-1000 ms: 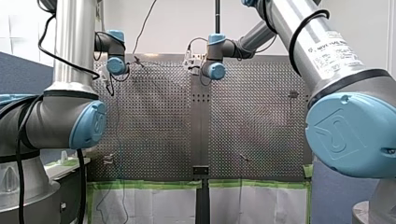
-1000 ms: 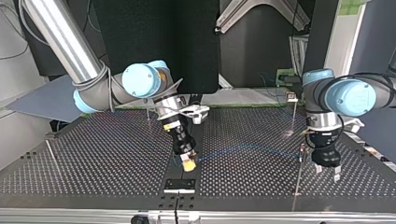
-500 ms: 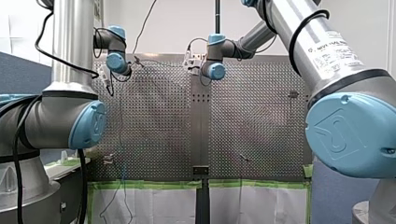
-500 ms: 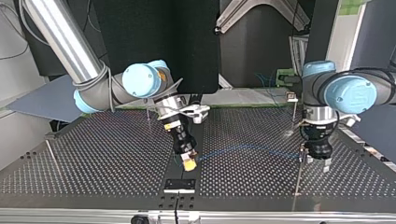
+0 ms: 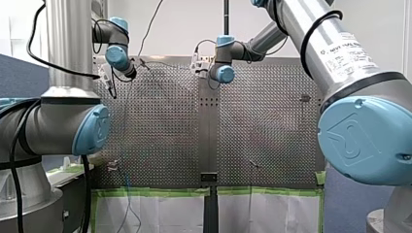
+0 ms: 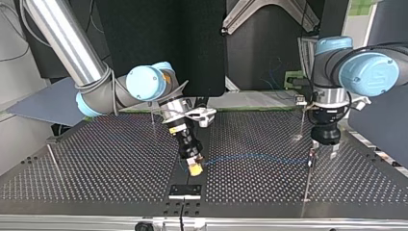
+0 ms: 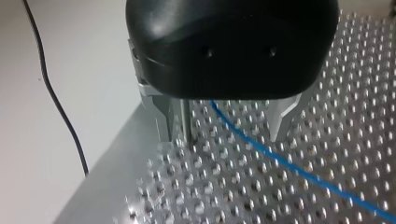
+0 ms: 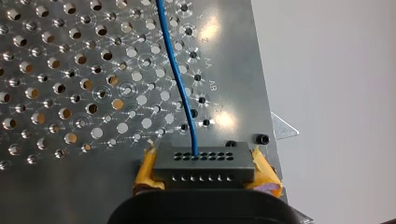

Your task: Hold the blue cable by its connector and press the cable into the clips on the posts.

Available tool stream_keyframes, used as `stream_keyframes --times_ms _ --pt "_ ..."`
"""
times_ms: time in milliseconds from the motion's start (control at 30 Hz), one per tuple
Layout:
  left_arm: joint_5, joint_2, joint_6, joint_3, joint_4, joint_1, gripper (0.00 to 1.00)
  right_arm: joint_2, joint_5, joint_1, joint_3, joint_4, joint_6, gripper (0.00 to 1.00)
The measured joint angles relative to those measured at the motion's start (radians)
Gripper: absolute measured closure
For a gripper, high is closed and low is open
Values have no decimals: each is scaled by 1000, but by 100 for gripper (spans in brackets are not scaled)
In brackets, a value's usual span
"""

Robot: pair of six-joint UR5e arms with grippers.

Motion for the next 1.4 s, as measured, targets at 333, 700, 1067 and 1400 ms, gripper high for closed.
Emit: stream_keyframes --times_ms 333,700,1067,1400 --pt "9 88 28 -24 -88 -25 0 0 0 0 0 0 0 100" --pt "4 158 116 -28 -179 -69 0 2 0 -3 0 1 0 100" --pt "29 171 205 -26 -268 -107 0 4 0 -1 0 2 0 100" --pt "8 153 292 -26 -243 -130 0 6 0 -2 0 1 1 100"
